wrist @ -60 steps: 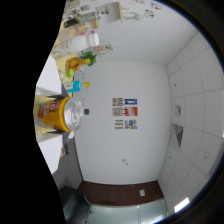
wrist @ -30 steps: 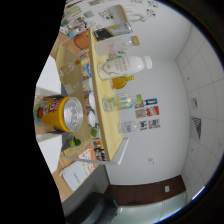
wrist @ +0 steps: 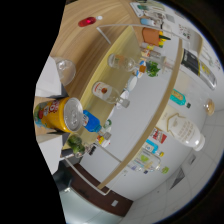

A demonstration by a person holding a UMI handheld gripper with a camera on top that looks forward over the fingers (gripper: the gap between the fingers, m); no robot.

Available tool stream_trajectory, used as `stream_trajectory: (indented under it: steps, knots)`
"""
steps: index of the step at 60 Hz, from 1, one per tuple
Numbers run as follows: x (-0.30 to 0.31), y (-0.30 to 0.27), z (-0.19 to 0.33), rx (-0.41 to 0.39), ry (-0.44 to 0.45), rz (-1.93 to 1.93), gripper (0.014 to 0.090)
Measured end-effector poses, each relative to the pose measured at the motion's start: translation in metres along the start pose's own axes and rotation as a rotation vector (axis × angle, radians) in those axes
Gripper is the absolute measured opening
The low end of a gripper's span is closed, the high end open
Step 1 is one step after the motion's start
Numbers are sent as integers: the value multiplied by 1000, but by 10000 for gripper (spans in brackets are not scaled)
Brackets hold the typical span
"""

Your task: Make me a cup of Vodka Sunrise.

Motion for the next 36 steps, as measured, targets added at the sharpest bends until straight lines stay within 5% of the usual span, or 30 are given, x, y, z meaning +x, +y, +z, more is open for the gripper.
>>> stream_trajectory:
  steps: [36]
  knots:
    - [-17, -24, 10, 47, 202, -1304, 509]
